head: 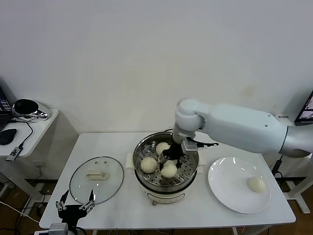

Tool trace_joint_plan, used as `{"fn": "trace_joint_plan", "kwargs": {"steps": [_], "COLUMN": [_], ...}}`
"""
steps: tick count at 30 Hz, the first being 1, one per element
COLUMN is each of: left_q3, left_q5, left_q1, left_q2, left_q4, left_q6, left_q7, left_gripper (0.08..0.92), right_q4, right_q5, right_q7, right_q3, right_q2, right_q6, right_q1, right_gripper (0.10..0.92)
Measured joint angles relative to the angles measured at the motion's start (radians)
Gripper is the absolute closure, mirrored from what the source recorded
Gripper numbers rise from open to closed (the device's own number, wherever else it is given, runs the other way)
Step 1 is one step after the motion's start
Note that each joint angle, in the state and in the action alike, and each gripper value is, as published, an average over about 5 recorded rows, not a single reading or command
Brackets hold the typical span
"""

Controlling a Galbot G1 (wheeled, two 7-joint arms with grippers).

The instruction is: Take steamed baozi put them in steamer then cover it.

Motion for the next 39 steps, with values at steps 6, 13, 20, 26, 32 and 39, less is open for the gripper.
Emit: {"fn": "trace_joint_plan", "kwargs": {"steps": [6, 13, 20, 26, 32, 39], "left_q3": [0.001, -0.004, 0.0, -0.002, 0.0, 0.011], "left_q5": [-0.001, -0.008, -0.008, -0.009, -0.009, -0.014], "left_q1": [0.002, -0.001, -0.003, 0.004, 0.008, -0.002], "left_q2": [-0.002, 0.0, -0.001, 0.002, 0.008, 0.021], "left_q4": [-0.002, 0.0, 0.006, 0.003, 0.001, -0.002], "left_q6": [0.0, 0.0, 0.0, 0.0, 0.0, 0.001], "left_q7": [0.0, 0.0, 0.0, 0.0, 0.0, 0.008], "left_gripper": [0.177, 0.177, 0.177, 0.177, 0.177, 0.177], "right_q4": [-0.001, 0.002, 0.003, 0.002, -0.003, 0.006], "right_q5": [-0.015, -0.031, -0.038, -0.029, 0.031, 0.179], "right_q7": [0.001, 0.006, 0.028, 0.027, 0.028, 0.017], "right_q3": [-0.014, -0.024, -0.024, 0.002, 0.038, 0.047], "right_q2": [0.02, 0.031, 0.031, 0.016, -0.034, -0.145], "right_q6": [0.019, 0.03, 0.021, -0.017, -0.111, -0.394], "right_q1": [-0.01, -0.016, -0.005, 0.024, 0.084, 0.166], "right_gripper": [0.373, 0.372, 0.253, 0.204, 0.203, 0.203]}}
